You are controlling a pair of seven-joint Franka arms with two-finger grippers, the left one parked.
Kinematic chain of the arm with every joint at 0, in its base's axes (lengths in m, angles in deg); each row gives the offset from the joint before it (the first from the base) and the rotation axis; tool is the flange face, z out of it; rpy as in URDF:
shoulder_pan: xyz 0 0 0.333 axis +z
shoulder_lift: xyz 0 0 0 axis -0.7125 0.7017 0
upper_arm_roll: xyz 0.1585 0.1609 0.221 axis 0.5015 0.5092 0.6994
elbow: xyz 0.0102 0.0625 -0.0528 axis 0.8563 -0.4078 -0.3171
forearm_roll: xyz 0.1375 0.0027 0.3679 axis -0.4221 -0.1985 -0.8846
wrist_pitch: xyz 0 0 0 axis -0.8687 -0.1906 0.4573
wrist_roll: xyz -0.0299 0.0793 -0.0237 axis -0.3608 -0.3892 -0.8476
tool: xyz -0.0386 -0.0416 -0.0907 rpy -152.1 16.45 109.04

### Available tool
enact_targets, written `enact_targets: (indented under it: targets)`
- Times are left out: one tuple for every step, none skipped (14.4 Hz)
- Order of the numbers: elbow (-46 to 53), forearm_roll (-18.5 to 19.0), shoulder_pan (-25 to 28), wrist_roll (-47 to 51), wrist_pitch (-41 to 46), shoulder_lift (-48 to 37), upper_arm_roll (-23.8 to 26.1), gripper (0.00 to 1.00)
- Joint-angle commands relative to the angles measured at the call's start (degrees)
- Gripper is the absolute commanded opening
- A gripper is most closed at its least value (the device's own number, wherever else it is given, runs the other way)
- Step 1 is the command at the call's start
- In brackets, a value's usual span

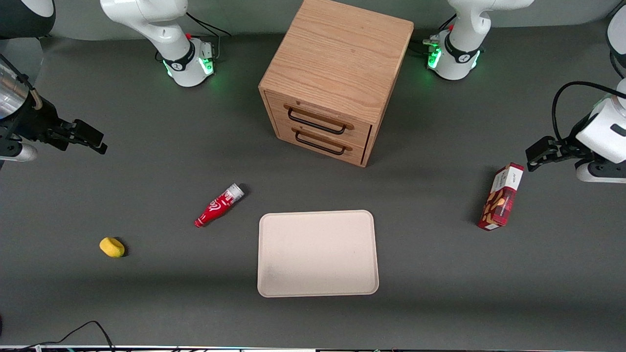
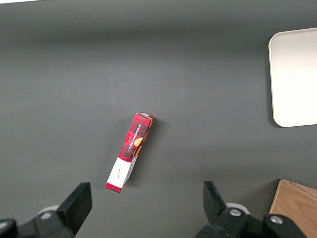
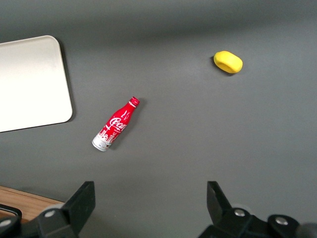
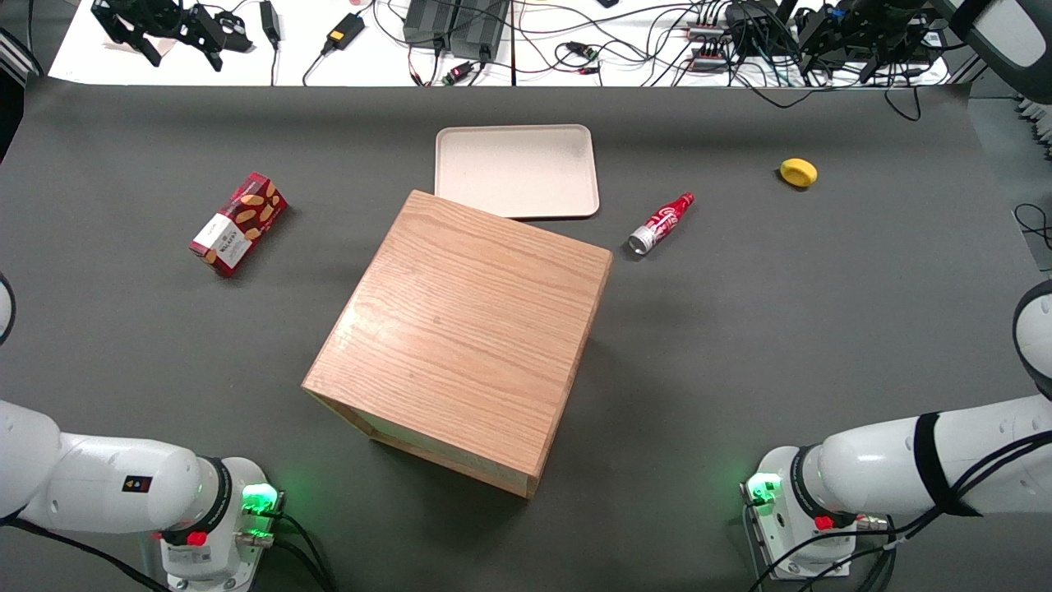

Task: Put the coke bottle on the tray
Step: 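Lift the right gripper from rest and start moving toward the red bottle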

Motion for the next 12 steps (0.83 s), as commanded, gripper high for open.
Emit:
enact_targets:
  targets:
    - [1.0, 0.9, 0.2, 1.0, 1.2, 0.2, 0.0, 1.00]
    - [1.2, 0.9, 0.2, 1.0, 1.2, 0.3, 0.0, 1.00]
    - [1.1, 0.9, 0.2, 1.0, 1.2, 0.3, 0.0, 1.00]
    - [0.8, 0.9, 0.1, -0.4, 1.0, 0.5, 0.0, 1.00]
    - [0.8, 1.0, 0.4, -1.9, 1.0, 1.3, 0.0, 1.00]
    - [0.4, 0.5, 0.8, -3.3, 1.1, 1.9, 0.1, 1.00]
    - [0.4, 0.0, 1.0, -3.2, 0.7, 2.8, 0.4, 1.00]
    - [0.5, -0.7, 1.0, -2.3, 0.2, 4.3, 1.2, 1.00]
    - [0.5, -2.9, 0.9, -0.6, -0.5, 5.9, 1.9, 1.00]
    - [0.4, -4.9, 1.0, 3.0, -1.3, 8.1, 2.0, 1.00]
    - [0.4, -5.9, 1.2, 7.6, -2.5, 10.0, 2.5, 1.00]
    - [0.0, -5.5, 1.7, 13.0, -4.2, 11.5, 4.1, 1.00]
